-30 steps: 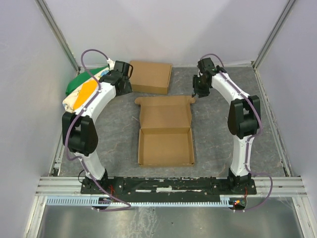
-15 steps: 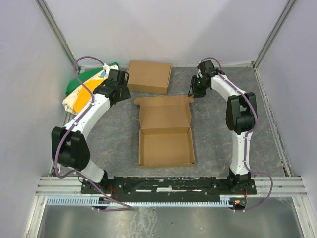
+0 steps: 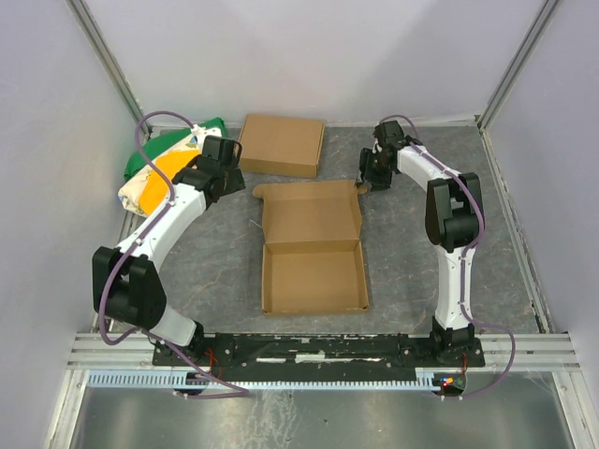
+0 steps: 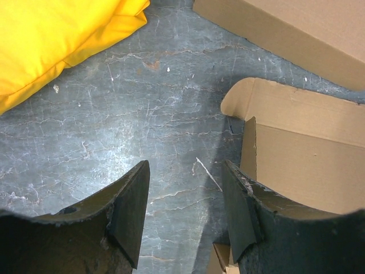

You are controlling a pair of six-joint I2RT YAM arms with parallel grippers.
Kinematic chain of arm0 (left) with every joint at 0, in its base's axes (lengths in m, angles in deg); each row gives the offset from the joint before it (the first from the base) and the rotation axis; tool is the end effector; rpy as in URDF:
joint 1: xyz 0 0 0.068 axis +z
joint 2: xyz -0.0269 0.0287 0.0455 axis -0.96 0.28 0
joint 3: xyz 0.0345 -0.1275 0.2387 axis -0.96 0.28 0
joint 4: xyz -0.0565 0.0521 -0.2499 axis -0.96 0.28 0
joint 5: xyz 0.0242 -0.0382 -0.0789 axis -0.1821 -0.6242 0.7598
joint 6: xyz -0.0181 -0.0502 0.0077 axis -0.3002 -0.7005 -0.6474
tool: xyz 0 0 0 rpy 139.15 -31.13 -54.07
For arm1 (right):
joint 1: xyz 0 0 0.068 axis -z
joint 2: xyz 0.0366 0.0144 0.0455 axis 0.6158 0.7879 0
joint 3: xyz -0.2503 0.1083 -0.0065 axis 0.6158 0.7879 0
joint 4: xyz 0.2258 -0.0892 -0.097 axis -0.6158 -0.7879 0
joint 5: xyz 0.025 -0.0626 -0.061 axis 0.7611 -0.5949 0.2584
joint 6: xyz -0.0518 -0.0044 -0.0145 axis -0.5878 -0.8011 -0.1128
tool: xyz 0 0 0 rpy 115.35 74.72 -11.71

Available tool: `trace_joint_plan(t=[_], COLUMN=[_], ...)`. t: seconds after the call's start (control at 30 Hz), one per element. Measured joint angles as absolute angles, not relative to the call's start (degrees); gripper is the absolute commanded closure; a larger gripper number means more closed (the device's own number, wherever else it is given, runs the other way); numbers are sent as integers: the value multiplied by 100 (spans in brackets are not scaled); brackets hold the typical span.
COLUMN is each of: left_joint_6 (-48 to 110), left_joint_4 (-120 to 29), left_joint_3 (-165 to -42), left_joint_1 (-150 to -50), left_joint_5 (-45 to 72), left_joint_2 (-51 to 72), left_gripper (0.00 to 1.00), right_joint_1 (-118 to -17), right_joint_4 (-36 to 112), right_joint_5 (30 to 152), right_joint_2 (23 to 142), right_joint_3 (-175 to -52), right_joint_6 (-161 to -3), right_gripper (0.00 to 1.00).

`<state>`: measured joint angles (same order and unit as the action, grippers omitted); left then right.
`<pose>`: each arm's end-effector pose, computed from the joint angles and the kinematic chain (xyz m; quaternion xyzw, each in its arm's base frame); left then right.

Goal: Fold the paper box

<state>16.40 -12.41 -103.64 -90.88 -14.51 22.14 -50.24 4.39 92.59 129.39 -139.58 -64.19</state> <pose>0.3218 -0.0867 0.2973 -0.1382 0.9037 0.0095 0.4052 0.4704 0.1078 0.1724 0.0833 0.9604 0.1547 0.2165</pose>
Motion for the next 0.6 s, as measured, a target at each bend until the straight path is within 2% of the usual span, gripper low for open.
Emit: trace_joint_plan(t=[0.17, 0.37, 0.47, 0.6], left_joint_6=[1640, 1638, 1638, 1634], left_joint_4=[-1261, -1341, -1372, -1405], left_joint_3=[-10298, -10158, -10051, -9900], left_joint_1=[-9088, -9088, -9088, -9088], left_joint_5=[-1442, -1431, -1421, -1401], left_joint_2=[2210, 2199, 2166, 2120], left_gripper=[40, 40, 40, 41], right_joint_1=[-5022, -5022, -5022, -5013], right_joint_4=[483, 909, 1261, 1667], right_joint_5=[9338, 9806, 10015, 10131], right_joint_2=[12939, 12941, 12915, 12694], right_joint_3=[-13844, -13663, -13401, -12992], right_joint_6=[-6461, -6424, -6330, -6275], right_gripper=[51, 81, 87, 87])
